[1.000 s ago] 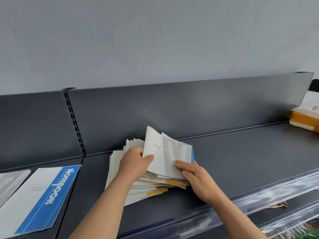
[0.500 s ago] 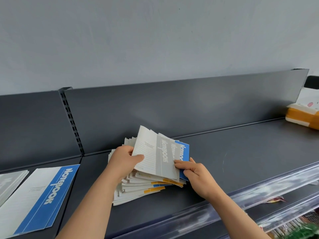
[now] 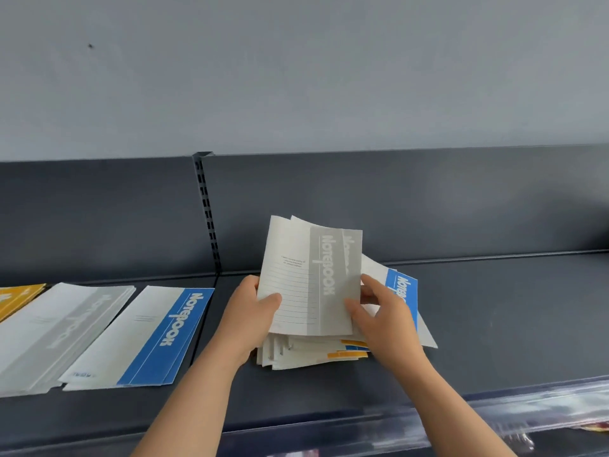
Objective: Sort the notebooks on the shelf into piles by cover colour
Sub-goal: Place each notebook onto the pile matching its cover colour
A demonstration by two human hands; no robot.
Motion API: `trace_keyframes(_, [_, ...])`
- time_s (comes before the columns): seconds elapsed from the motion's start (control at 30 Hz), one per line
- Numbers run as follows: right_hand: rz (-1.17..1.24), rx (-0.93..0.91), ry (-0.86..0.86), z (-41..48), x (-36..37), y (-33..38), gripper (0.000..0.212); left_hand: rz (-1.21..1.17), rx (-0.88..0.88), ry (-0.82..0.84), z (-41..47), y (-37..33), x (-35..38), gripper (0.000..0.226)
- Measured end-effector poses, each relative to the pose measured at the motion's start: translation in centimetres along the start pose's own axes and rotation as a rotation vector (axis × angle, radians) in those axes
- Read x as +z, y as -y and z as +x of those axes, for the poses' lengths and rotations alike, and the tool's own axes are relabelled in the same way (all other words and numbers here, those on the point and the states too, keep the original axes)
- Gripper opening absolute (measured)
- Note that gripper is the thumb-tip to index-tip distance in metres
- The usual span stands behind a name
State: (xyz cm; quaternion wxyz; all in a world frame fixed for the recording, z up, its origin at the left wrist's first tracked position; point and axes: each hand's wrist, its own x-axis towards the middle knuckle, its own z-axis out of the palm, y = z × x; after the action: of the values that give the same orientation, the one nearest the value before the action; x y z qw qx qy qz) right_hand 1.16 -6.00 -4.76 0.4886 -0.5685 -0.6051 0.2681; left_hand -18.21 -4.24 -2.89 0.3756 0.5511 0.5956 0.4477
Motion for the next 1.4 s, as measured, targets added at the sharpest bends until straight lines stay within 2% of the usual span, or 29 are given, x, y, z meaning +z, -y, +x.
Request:
trace_keyframes(0.27, [0.024, -0.102, 0.076, -0.6, 7.1, 5.0, 0.030, 0.000, 0.033, -0.203, -2.2, 2.2, -8.2, 0.012])
trace_keyframes(0.5, [-0.017, -0.183, 0.226, -2.9, 17.7, 10.4, 0.030, 0.117, 0.017, -0.361, -4.9, 6.1, -19.4, 0.012])
trace_keyframes(0.9, [-0.022, -0.185, 0.374, -10.2, 36.5, 19.9, 0.039, 0.157, -0.007, -0.451, -10.4, 12.5, -40.0, 0.014])
trace_keyframes(1.13, [-0.081, -0.207, 0.431, -11.2, 43.9, 22.2, 0.034, 0.092, -0.138, -0.441, -10.6, 16.0, -46.7, 0.018])
trace_keyframes(1.4, [-0.058, -0.236, 0.494, -8.5, 51.7, 24.7, 0.038, 0.216, -0.120, -0.539, -7.7, 17.6, -52.3, 0.021])
